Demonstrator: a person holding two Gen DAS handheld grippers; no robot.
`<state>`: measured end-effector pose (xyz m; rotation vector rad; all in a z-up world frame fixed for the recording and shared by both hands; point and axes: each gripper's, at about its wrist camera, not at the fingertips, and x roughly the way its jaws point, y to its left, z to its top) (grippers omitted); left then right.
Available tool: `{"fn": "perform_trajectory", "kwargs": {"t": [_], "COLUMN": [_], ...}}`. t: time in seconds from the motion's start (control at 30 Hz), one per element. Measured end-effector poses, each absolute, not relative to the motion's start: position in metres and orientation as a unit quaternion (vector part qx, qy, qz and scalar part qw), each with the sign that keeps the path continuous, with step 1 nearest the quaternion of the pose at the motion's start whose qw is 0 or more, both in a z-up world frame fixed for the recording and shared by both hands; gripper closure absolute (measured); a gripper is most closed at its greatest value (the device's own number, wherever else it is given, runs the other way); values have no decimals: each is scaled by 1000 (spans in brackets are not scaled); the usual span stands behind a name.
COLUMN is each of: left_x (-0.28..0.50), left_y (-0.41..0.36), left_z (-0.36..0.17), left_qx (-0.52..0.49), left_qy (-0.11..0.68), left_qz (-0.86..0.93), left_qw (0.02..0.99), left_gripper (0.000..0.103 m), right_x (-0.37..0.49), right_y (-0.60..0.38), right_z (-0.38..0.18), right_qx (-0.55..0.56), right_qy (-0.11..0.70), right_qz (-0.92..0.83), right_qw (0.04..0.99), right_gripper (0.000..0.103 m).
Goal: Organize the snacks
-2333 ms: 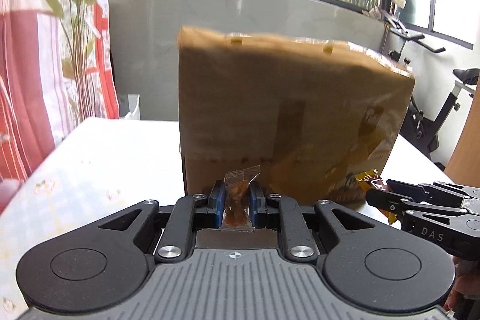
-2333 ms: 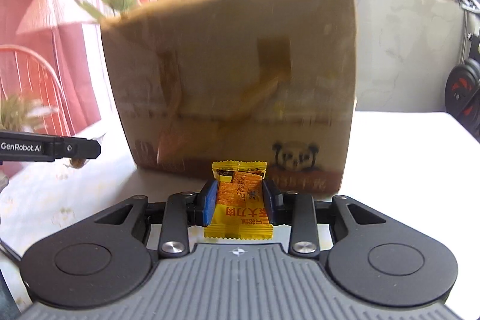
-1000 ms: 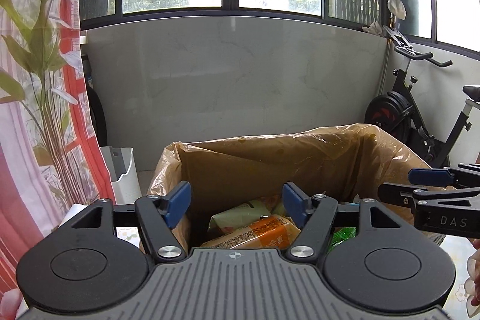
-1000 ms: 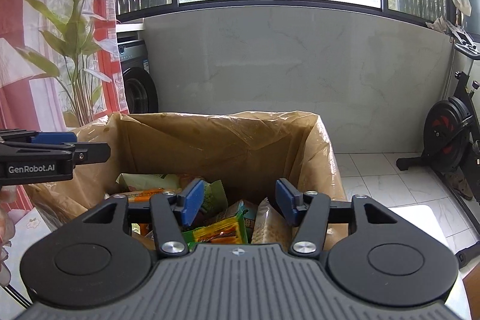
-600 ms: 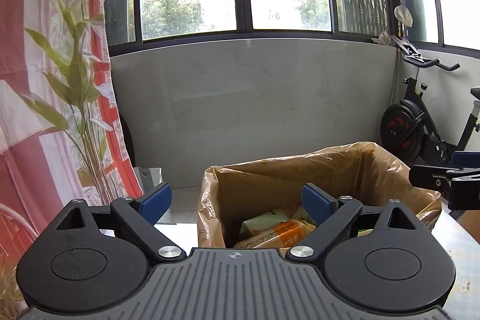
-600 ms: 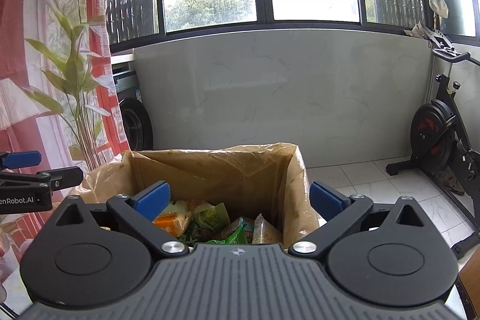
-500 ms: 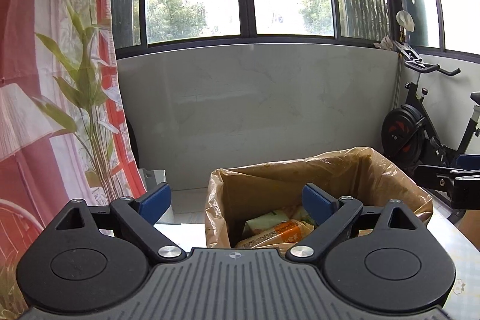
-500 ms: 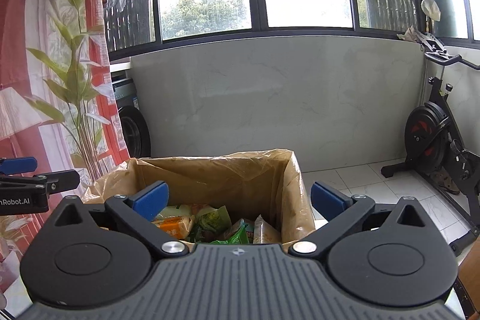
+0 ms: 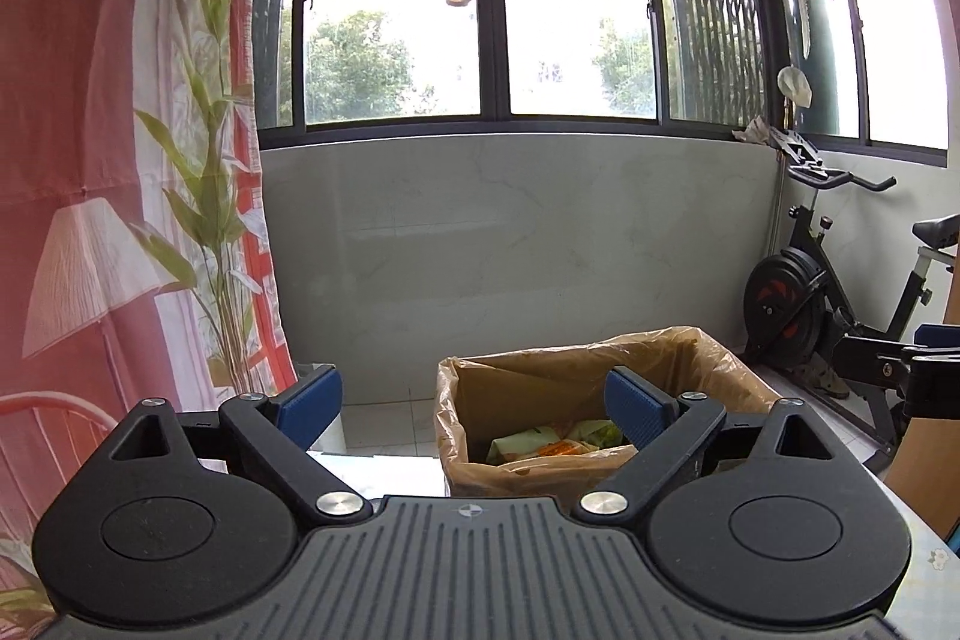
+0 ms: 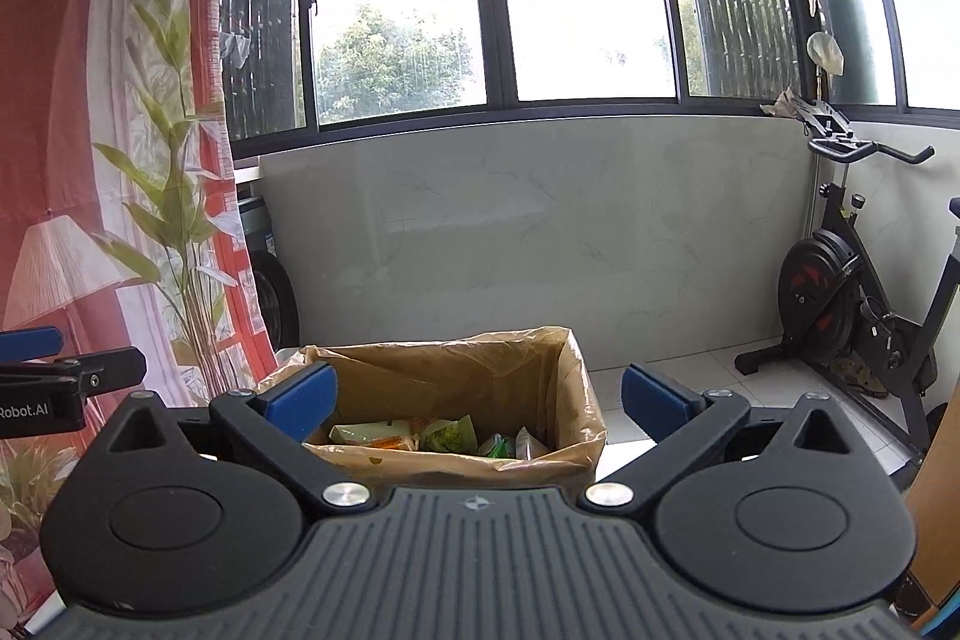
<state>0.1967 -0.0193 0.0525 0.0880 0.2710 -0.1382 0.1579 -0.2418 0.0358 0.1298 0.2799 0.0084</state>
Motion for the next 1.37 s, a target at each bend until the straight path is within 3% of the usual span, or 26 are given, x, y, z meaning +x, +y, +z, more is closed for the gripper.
{"fn": "perform_trajectory", "kwargs": {"t": [0.57, 1.37], "left_x": [156, 160], "left_y": [-5, 0], "left_z": [53, 50], "left_qx": [36, 19], "left_qy": [120, 136], "left_qz": [-66, -57], "left_qw": [990, 989], "left_gripper": [7, 7], "right_x": [128, 124], "right_y": [-230, -232], "right_z": [42, 35], "right_qx": [69, 72], "right_qy": [122, 125], "right_qz": [33, 30], "right_qw": [990, 989], "right_gripper": [0, 0]}}
